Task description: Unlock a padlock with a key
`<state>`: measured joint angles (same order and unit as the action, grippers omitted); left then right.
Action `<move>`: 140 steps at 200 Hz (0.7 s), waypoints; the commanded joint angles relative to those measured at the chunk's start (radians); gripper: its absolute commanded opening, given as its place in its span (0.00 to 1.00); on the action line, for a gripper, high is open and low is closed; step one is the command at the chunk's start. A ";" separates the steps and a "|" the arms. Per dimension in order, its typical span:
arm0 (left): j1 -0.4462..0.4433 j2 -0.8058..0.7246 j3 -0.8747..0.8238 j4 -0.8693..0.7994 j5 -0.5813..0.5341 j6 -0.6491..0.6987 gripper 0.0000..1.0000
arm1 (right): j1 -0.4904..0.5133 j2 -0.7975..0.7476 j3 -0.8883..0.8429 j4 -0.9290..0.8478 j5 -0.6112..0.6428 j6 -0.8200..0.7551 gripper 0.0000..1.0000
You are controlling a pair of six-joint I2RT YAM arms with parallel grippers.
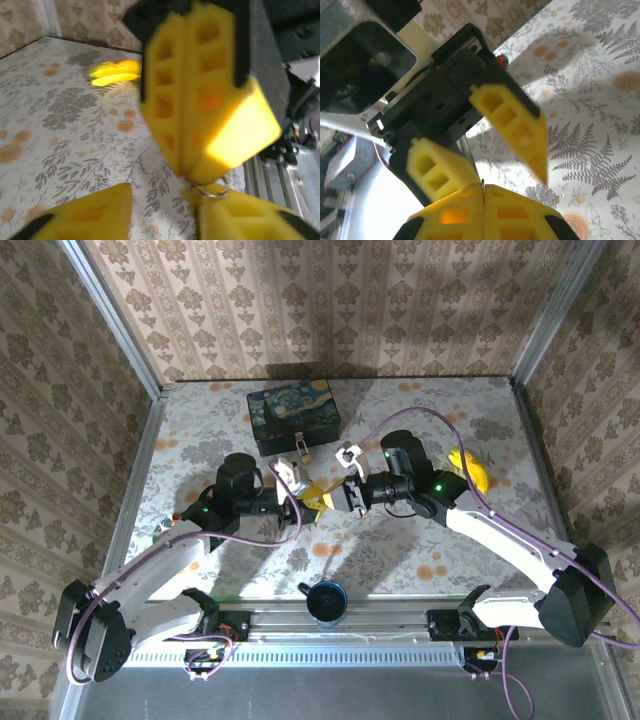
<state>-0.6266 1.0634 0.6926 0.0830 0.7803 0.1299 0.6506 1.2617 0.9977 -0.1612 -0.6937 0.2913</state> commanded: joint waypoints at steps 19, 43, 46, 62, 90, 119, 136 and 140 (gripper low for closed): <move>0.072 -0.044 -0.053 0.239 0.002 -0.173 0.65 | -0.034 -0.029 -0.081 0.167 0.074 0.179 0.00; 0.107 -0.067 -0.088 0.305 0.038 -0.232 0.68 | -0.065 -0.041 -0.121 0.260 0.082 0.255 0.00; 0.108 -0.070 -0.091 0.305 0.040 -0.235 0.68 | -0.068 -0.043 -0.125 0.269 0.083 0.263 0.00; 0.116 -0.092 -0.096 0.290 0.032 -0.240 0.69 | -0.083 -0.044 -0.144 0.316 0.082 0.296 0.00; 0.117 -0.129 -0.083 0.221 -0.062 -0.281 0.68 | -0.100 -0.047 -0.167 0.378 0.076 0.348 0.00; 0.117 -0.144 -0.070 0.188 -0.214 -0.423 0.66 | -0.105 -0.060 -0.200 0.482 0.074 0.412 0.00; 0.117 -0.143 -0.074 0.228 -0.220 -0.526 0.66 | -0.106 -0.065 -0.218 0.547 0.063 0.450 0.00; 0.117 -0.143 -0.075 0.240 -0.215 -0.546 0.66 | -0.106 -0.065 -0.221 0.558 0.062 0.458 0.00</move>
<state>-0.5152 0.9329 0.6041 0.2844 0.6300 -0.2417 0.5476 1.2251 0.7994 0.2531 -0.6308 0.6682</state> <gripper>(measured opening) 0.660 0.042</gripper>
